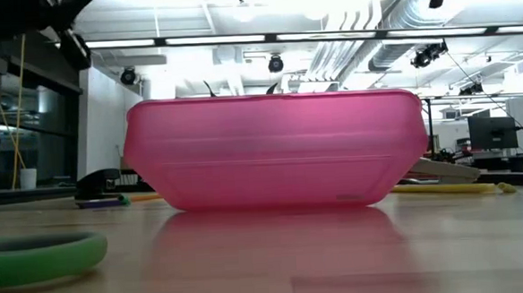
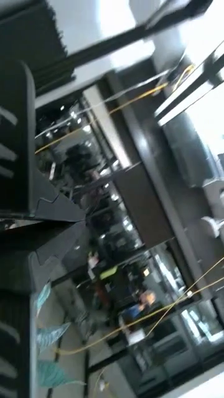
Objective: Pack school essentials
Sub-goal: Put the yellow pen into the red supply box
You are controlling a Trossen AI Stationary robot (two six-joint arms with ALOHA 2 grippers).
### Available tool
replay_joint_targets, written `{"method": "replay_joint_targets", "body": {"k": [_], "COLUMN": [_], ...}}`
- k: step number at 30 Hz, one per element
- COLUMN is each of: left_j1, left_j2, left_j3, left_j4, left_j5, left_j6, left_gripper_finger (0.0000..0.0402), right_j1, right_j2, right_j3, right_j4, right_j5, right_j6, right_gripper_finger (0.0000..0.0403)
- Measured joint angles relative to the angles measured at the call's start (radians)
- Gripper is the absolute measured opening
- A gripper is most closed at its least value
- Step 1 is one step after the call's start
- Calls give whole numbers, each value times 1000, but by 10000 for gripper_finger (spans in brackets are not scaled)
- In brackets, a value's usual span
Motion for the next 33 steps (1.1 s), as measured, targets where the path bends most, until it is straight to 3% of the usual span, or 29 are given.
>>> {"method": "replay_joint_targets", "body": {"k": [5, 10, 15, 19, 22, 27, 33], "left_j1": [1, 1, 1, 1, 1, 1, 1], "left_j2": [153, 286, 362, 398, 414, 437, 448], "left_j3": [164, 295, 371, 397, 398, 398, 398], "left_j4": [-145, -172, -171, -171, -172, -172, -173], "left_j5": [47, 47, 12, 8, 7, 7, 6], "left_j6": [130, 223, 279, 272, 251, 244, 244], "left_gripper_finger": [0, 0, 0, 0, 0, 0, 0], "right_j1": [0, 0, 0, 0, 5, 48, 84], "right_j2": [116, 196, 239, 298, 361, 476, 592], "right_j3": [94, 160, 245, 315, 325, 263, 184], "right_j4": [-39, -65, -362, -764, -979, -1159, -1276], "right_j5": [38, 50, 41, 3, -84, -251, -226], "right_j6": [62, 115, 213, 365, 503, 656, 886], "right_gripper_finger": [0, 0, 9, 53, 106, 183, 210]}}
